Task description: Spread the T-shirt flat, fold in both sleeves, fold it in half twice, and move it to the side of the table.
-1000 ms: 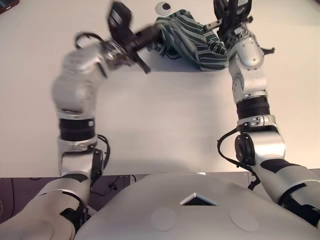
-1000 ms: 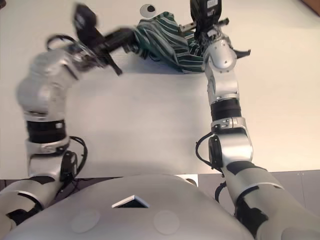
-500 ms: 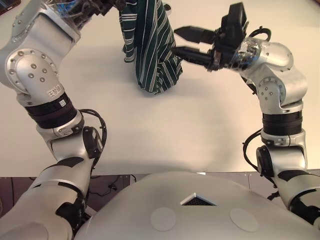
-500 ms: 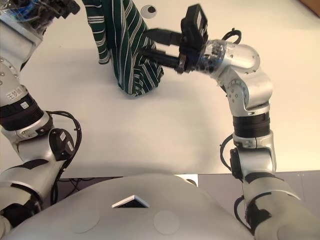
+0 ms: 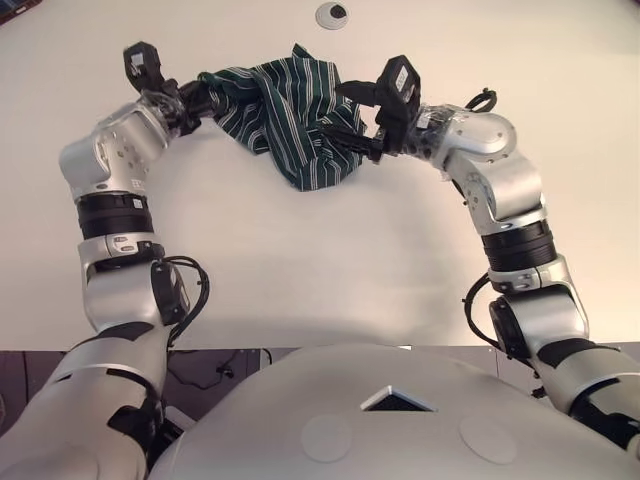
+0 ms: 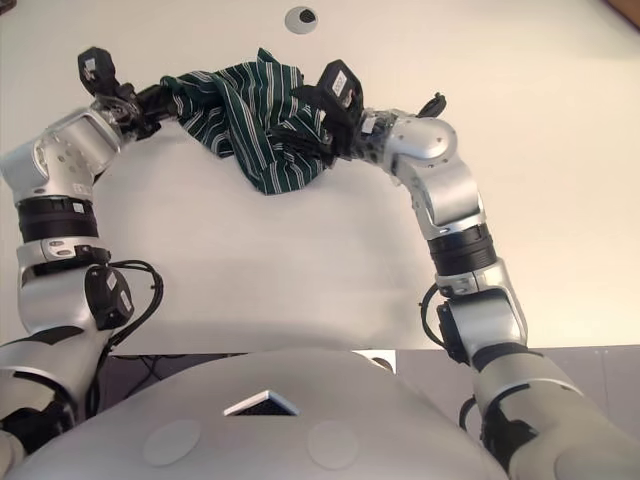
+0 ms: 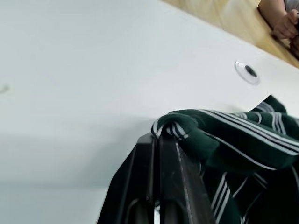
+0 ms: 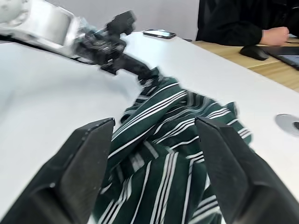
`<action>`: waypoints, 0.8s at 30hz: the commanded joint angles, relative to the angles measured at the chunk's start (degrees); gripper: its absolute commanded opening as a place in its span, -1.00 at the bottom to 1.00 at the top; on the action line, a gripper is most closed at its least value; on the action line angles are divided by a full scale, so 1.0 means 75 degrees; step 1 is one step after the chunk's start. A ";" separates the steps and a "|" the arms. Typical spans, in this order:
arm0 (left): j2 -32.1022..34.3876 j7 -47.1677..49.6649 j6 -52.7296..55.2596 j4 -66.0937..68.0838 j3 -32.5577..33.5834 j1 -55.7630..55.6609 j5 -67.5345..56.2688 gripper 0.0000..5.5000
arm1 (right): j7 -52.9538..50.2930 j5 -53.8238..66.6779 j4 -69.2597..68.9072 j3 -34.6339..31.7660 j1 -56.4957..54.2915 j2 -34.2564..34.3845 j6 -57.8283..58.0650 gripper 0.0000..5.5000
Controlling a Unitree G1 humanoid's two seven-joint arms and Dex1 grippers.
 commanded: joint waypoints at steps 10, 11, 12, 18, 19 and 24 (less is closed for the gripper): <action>0.0659 -0.1024 -0.0217 -0.1641 -0.1064 0.0435 0.0849 -1.00 | 0.0278 -0.0109 0.0417 0.1259 -0.0246 0.0903 0.1349 -0.08; 0.0676 -0.1052 -0.0208 -0.1679 -0.1059 0.0404 0.0867 -1.00 | 0.0197 -0.0230 0.0632 0.1335 -0.0282 0.0928 0.1376 -0.13; 0.0684 -0.1082 -0.0195 -0.1752 -0.1053 0.0394 0.0873 -1.00 | 0.0085 -0.0415 0.0901 0.1417 -0.0330 0.0946 0.1367 -0.22; 0.0874 -0.1422 -0.0361 -0.2073 -0.1379 0.0600 0.1218 -1.00 | -0.0296 -0.1153 0.2527 0.1245 -0.0854 0.0694 0.0992 -0.60; 0.0952 -0.1519 -0.0393 -0.2213 -0.1448 0.0677 0.1275 -1.00 | -0.0218 -0.1240 0.2795 0.1177 -0.0985 0.0525 0.0858 -0.60; 0.1009 -0.1799 -0.0434 -0.2571 -0.1519 0.0810 0.1310 -1.00 | 0.0419 -0.1466 0.3571 0.0917 -0.1469 -0.0155 0.0209 -0.60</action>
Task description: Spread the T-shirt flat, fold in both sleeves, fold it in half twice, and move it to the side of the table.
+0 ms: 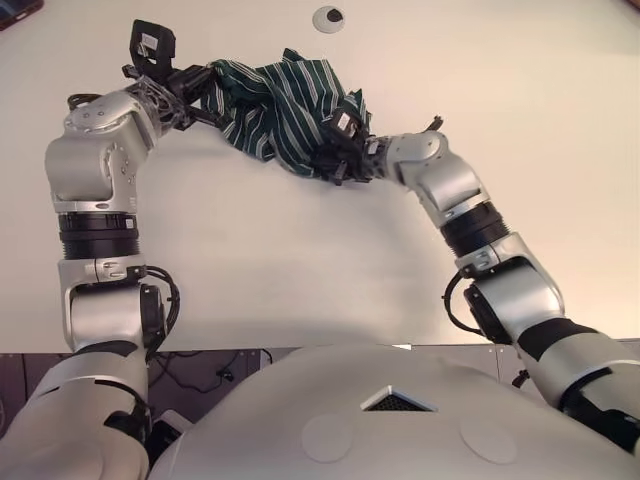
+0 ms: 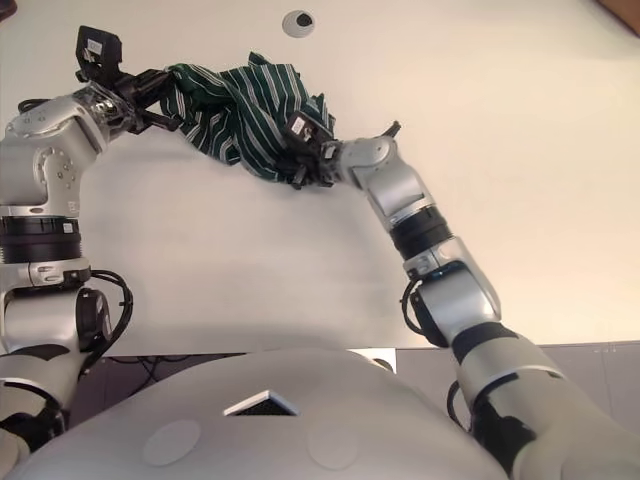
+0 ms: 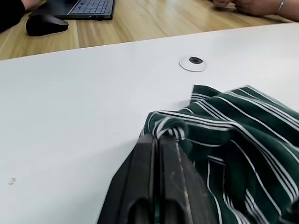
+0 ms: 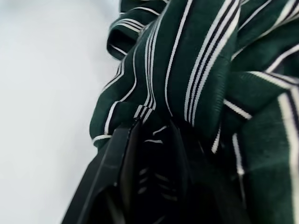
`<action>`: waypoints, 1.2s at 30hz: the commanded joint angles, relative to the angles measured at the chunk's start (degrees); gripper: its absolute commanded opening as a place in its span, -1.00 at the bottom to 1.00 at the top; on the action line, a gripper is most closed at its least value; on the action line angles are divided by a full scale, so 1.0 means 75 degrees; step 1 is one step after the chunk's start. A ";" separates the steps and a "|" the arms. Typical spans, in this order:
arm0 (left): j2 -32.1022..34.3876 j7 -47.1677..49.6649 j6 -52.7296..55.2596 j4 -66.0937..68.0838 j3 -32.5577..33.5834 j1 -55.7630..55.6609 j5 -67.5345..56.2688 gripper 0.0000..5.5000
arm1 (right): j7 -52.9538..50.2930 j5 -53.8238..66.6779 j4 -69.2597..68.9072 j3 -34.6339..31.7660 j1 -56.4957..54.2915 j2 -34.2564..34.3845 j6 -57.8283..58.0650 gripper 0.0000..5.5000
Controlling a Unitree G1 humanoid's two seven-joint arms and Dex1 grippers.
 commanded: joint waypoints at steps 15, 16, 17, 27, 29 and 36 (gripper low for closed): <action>-0.0030 -0.0463 0.0101 -0.1033 -0.0279 0.0536 -0.0021 -1.00 | 0.2278 0.0561 -0.1391 -0.0527 0.0075 -0.0551 -0.0793 -0.26; -0.0061 -0.0448 0.0102 -0.1037 -0.0275 0.0525 -0.0029 -1.00 | 0.2036 0.0352 -0.1119 -0.0354 0.0185 -0.0377 -0.0863 -0.26; -0.0090 -0.0434 0.0102 -0.1046 -0.0281 0.0522 -0.0028 -1.00 | 0.1785 0.0100 -0.0833 -0.0182 0.0263 -0.0256 -0.0994 -0.33; -0.0121 -0.0489 0.0175 -0.1264 -0.0317 0.0536 -0.0011 -1.00 | 0.0495 -0.1199 0.0877 0.0388 0.0341 -0.0031 -0.1953 -0.45; -0.0147 -0.0464 0.0157 -0.1236 -0.0326 0.0555 0.0012 -1.00 | 0.0422 -0.1129 0.0846 0.0264 0.0263 -0.0024 -0.1960 -0.45; -0.0143 -0.0468 0.0217 -0.1486 -0.0313 0.0547 -0.0043 -1.00 | 0.0379 -0.1484 0.1841 0.0573 0.0113 0.0107 -0.1304 -0.81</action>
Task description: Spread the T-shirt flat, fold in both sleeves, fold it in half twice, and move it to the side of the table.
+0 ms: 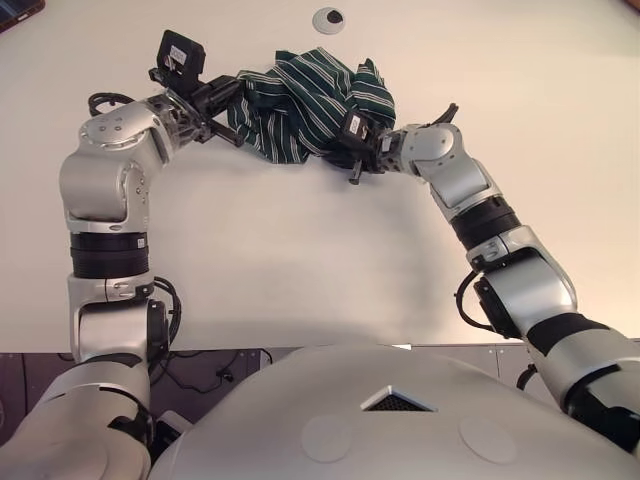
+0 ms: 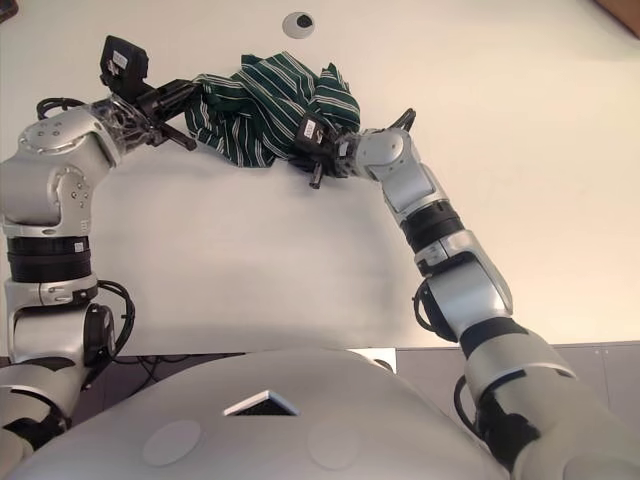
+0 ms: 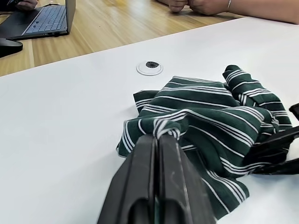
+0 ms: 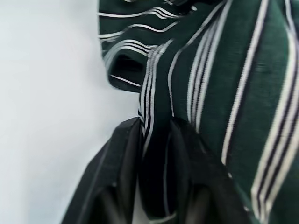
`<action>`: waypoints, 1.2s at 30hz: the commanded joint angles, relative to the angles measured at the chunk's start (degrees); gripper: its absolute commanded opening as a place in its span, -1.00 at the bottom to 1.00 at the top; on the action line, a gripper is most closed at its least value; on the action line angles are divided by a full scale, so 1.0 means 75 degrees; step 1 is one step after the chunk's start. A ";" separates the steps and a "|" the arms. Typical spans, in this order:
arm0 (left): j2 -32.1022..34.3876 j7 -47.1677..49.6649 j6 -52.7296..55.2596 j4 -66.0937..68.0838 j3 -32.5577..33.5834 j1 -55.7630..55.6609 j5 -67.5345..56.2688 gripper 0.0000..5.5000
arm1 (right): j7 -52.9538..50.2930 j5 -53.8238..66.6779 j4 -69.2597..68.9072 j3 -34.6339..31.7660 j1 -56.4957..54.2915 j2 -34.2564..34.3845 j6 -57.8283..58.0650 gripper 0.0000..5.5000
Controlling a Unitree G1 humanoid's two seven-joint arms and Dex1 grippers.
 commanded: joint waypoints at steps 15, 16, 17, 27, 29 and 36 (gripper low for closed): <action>0.0541 -0.0344 -0.0533 -0.0016 0.0182 0.0013 0.0128 -1.00 | 0.1388 0.2760 -0.1994 -0.2910 -0.1107 -0.0820 0.3627 -0.99; 0.0585 -0.0382 -0.0636 0.0063 0.0227 -0.0085 0.0129 -1.00 | 0.1425 0.2991 -0.1910 -0.3168 -0.1354 -0.0888 0.3764 -0.99; 0.0638 -0.0423 -0.0738 0.0119 0.0249 -0.0168 0.0147 -1.00 | 0.1429 0.3175 -0.1777 -0.3386 -0.1583 -0.0936 0.3864 -0.99; 0.1446 -0.2151 -0.2543 0.3061 0.0020 -0.3345 0.0546 -1.00 | 0.0751 0.3235 0.1566 -0.4556 -0.4579 -0.0940 0.2384 -0.99; 0.1546 -0.2541 -0.3330 0.4639 -0.0353 -0.4582 0.1107 -1.00 | 0.0239 0.2917 0.2550 -0.4588 -0.5213 -0.0916 0.1516 -0.99; 0.1309 -0.2218 -0.5457 0.8935 -0.1201 -0.7785 0.2879 -1.00 | -0.1226 0.2403 0.4574 -0.4977 -0.6752 -0.1040 -0.0243 -0.99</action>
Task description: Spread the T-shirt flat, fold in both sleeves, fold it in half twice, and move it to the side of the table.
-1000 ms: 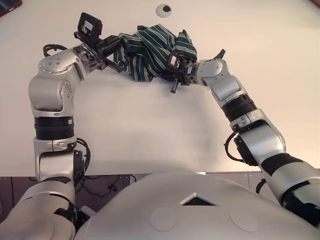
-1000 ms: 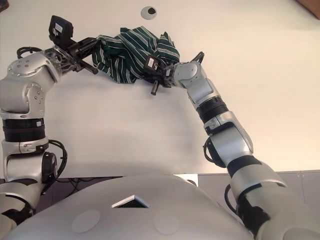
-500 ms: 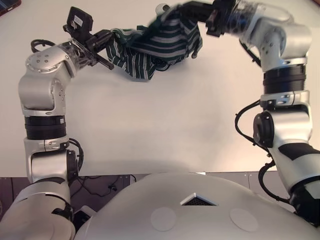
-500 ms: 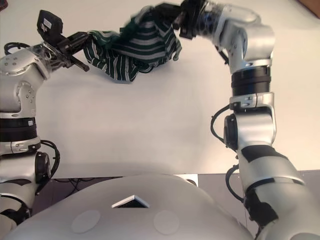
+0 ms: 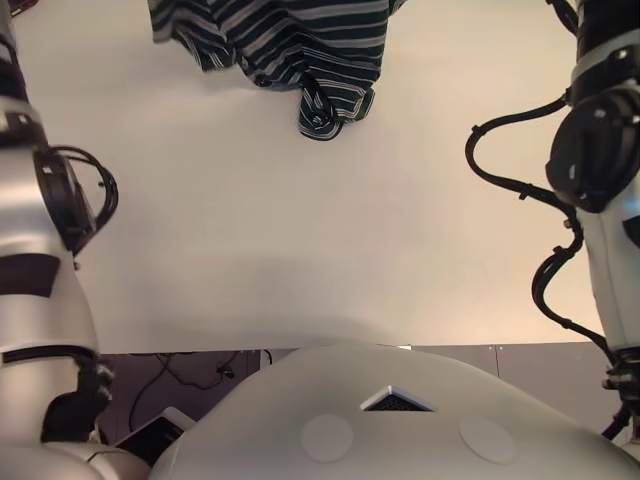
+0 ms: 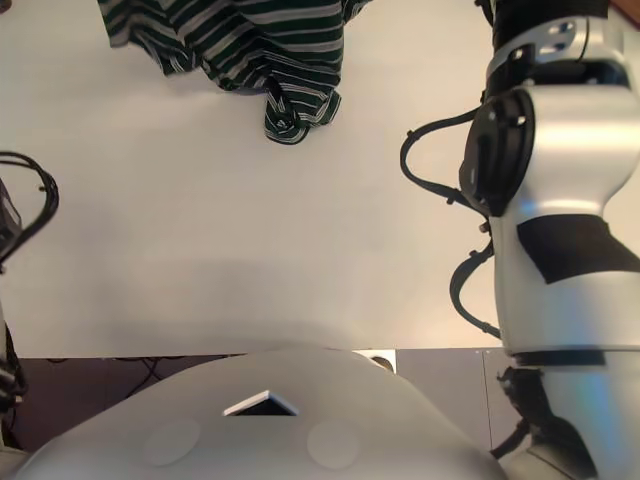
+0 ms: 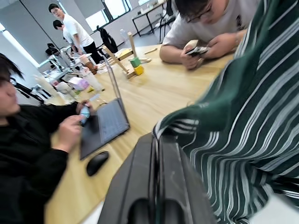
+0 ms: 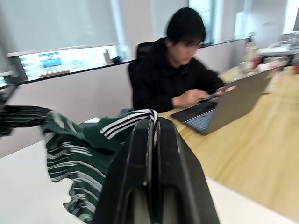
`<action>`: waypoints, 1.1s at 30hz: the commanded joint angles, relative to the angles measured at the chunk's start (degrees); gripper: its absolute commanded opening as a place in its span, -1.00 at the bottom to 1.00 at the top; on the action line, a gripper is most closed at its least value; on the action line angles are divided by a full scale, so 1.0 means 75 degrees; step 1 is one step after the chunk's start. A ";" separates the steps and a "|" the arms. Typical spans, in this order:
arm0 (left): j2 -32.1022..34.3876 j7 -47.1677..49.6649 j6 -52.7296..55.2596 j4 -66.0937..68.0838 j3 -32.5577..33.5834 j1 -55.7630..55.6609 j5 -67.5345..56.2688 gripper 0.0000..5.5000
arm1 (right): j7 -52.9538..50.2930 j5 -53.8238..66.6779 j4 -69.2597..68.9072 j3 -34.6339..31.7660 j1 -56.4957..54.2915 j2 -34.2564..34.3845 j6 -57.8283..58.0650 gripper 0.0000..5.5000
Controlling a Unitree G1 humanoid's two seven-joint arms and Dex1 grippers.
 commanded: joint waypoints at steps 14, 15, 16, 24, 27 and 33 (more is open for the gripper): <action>-0.0588 0.2864 -0.1678 0.2700 -0.0116 -0.3462 0.1774 -1.00 | -0.1695 -0.0839 0.0950 -0.0703 -0.2012 -0.0376 -0.1836 -0.99; -0.0569 0.2774 -0.1672 0.2696 -0.0066 -0.3504 0.1755 -1.00 | -0.1569 -0.0825 0.0938 -0.0747 -0.2065 -0.0406 -0.1877 -0.99; -0.0547 0.2607 -0.1656 0.2690 -0.0022 -0.3523 0.1743 -1.00 | -0.1421 -0.0856 0.0932 -0.0747 -0.2101 -0.0429 -0.1887 -0.99; 0.0283 -0.3481 -0.0904 0.1042 0.0083 -0.2434 0.0635 -1.00 | 0.3240 -0.1492 0.0421 0.0340 -0.0928 -0.1008 -0.1854 -0.99; 0.0951 -0.5020 0.1075 -0.2169 0.0140 -0.0880 -0.0569 -1.00 | 0.5201 -0.1433 -0.0229 0.0738 -0.0207 -0.1427 -0.1492 -0.99; 0.3003 -0.5171 0.4914 -0.9541 0.0858 0.3870 -0.2934 -1.00 | 0.7066 0.1251 -0.6884 0.3991 0.3820 -0.4209 0.1259 -0.99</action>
